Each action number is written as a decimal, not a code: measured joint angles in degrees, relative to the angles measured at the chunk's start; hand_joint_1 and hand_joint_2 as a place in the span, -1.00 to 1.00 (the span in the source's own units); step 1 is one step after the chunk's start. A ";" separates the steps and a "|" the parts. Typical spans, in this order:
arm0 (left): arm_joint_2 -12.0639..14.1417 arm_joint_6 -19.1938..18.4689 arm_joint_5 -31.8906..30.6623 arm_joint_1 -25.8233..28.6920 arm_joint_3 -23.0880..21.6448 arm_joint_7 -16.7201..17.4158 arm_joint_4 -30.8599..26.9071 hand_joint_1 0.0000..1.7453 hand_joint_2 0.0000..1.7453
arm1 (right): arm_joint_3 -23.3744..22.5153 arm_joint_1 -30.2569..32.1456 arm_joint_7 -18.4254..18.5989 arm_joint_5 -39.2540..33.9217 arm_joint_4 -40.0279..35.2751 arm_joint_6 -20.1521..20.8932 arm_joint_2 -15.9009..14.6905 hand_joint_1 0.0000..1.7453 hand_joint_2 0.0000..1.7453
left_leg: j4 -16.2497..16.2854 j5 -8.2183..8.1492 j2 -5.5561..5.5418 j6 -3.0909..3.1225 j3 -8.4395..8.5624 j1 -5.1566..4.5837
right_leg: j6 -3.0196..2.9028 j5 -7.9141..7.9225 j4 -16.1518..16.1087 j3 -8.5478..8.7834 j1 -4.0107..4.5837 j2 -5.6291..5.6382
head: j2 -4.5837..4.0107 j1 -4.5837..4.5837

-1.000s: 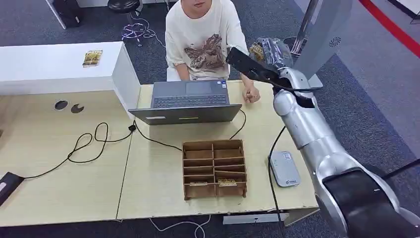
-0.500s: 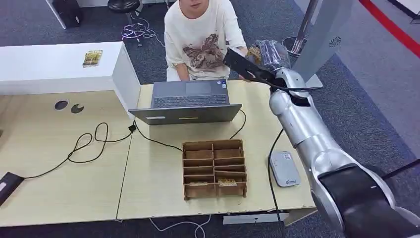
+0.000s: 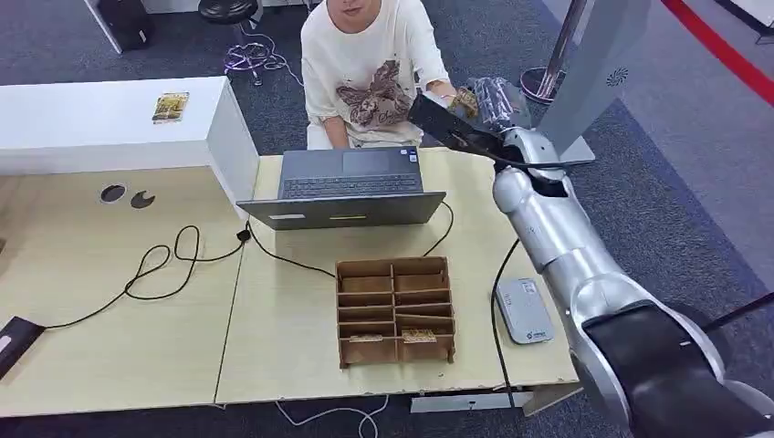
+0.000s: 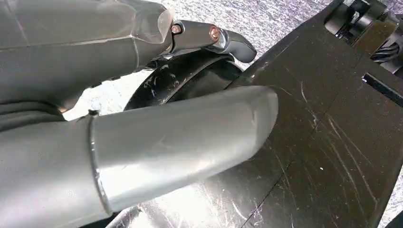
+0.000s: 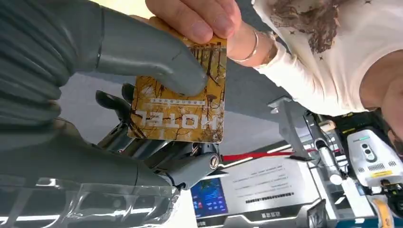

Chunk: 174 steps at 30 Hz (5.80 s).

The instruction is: Pass the card to the sensor for recognition and then transmit it.

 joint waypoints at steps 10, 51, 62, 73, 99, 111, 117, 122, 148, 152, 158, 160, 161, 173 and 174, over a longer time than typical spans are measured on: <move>0.00 -0.02 0.00 0.00 -0.04 0.00 0.00 -1.00 -1.00 | -0.20 -0.15 0.02 1.86 1.07 -0.04 0.81 -1.00 1.00 | 0.00 0.01 0.00 -0.01 0.00 0.00 | 0.00 0.01 0.00 0.00 0.00 0.00 | 0.00 0.00; 0.33 0.68 4.98 0.58 0.57 -1.22 0.00 -1.00 -1.00 | -12.81 29.05 -9.62 -12.55 -39.22 -6.82 -8.00 -1.00 1.00 | 0.01 -0.07 -0.08 0.02 -0.02 -0.02 | 0.02 0.00 -0.09 -0.03 -0.01 -0.08 | -0.02 0.00; 0.24 1.46 5.92 0.78 1.66 -1.42 0.00 -1.00 -1.00 | -18.32 50.47 -17.78 -15.77 -59.33 -12.33 -7.63 -1.00 1.00 | -0.01 -0.09 -0.05 0.02 -0.02 -0.01 | 0.03 -0.03 -0.08 -0.03 -0.01 -0.05 | 0.00 -0.02; -0.31 2.89 6.23 0.85 2.23 -0.79 0.00 -1.00 -1.00 | -20.57 63.48 -24.26 -21.84 -66.95 -12.09 -2.86 -1.00 1.00 | -0.01 -0.10 -0.03 0.02 0.01 -0.02 | 0.04 -0.04 -0.09 0.00 -0.02 -0.01 | 0.00 -0.02; -0.48 3.87 6.47 0.93 3.28 -0.92 0.00 -1.00 -1.00 | -10.38 78.53 -18.09 -3.27 -70.95 -25.14 -0.35 -1.00 1.00 | -0.02 -0.10 -0.01 0.02 0.01 -0.01 | 0.04 -0.04 -0.09 0.00 -0.02 0.00 | 0.00 0.00; -0.48 4.02 6.25 0.99 3.37 -1.11 0.00 -1.00 -1.00 | 1.31 79.80 0.18 1.77 -69.99 -23.71 -11.94 -1.00 1.00 | -0.01 -0.10 -0.02 0.03 0.00 -0.02 | 0.04 -0.03 -0.11 0.01 -0.04 0.00 | -0.02 0.00; -0.50 4.02 5.77 0.98 3.41 -1.20 0.00 -1.00 -1.00 | 7.59 78.31 8.00 5.80 -69.13 -21.86 -16.70 -1.00 1.00 | -0.01 -0.10 -0.02 0.03 0.00 -0.02 | 0.04 -0.03 -0.10 0.01 -0.03 0.00 | 0.00 0.00; -0.52 4.02 5.00 0.96 3.41 -1.18 0.00 -1.00 -1.00 | 11.54 75.45 11.41 10.58 -66.75 -20.61 -17.66 -1.00 1.00 | -0.02 -0.10 0.01 0.03 0.01 -0.01 | 0.04 -0.03 -0.10 0.01 -0.03 0.02 | -0.02 0.00; -0.81 3.89 3.28 0.73 3.39 -0.50 0.00 -1.00 -1.00 | 21.44 62.10 22.03 24.26 -50.90 -17.59 -11.56 -1.00 1.00 | -0.01 -0.09 0.02 0.02 0.02 -0.02 | 0.04 -0.03 -0.08 0.01 -0.03 0.05 | 0.00 0.00; -0.81 3.87 3.17 0.72 3.39 -0.48 0.00 -1.00 -1.00 | 21.64 61.48 21.55 24.26 -49.48 -17.51 -10.69 -1.00 1.00 | -0.01 -0.09 0.01 0.02 0.02 -0.02 | 0.04 -0.03 -0.08 0.01 -0.03 0.05 | 0.00 0.00; -0.81 3.85 2.93 0.71 3.39 -0.48 0.00 -1.00 -1.00 | 21.44 61.26 19.63 24.26 -47.41 -17.11 -9.23 -1.00 1.00 | -0.01 -0.09 0.02 0.02 0.02 -0.02 | 0.04 -0.03 -0.08 0.01 -0.03 0.05 | 0.00 0.00; -0.81 3.85 2.82 0.71 3.39 -0.48 0.00 -1.00 -1.00 | 21.44 61.05 20.09 24.26 -46.93 -17.07 -9.05 -1.00 1.00 | -0.01 -0.09 0.02 0.02 0.02 -0.02 | 0.04 -0.03 -0.08 0.01 -0.03 0.05 | 0.00 0.00; -0.83 3.82 2.78 0.70 3.39 -0.48 0.00 -1.00 -1.00 | 21.44 60.86 20.46 24.26 -46.64 -16.94 -8.96 -1.00 1.00 | -0.01 -0.09 0.02 0.02 0.02 -0.02 | 0.04 -0.03 -0.08 0.01 -0.03 0.05 | 0.00 -0.02; -0.83 3.76 2.56 0.68 3.37 -0.42 0.00 -1.00 -1.00 | 21.16 59.60 20.35 24.26 -44.30 -16.79 -8.11 -0.78 1.00 | -0.01 -0.09 0.02 0.02 0.02 -0.02 | 0.04 -0.03 -0.08 0.01 -0.03 0.05 | 0.00 -0.02; -0.83 3.76 2.54 0.68 3.37 -0.39 0.00 -1.00 -1.00 | 21.14 59.46 20.35 24.26 -44.11 -16.85 -8.09 -0.76 1.00 | -0.01 -0.09 0.02 0.02 0.02 -0.02 | 0.04 -0.03 -0.08 0.01 -0.03 0.05 | -0.02 0.00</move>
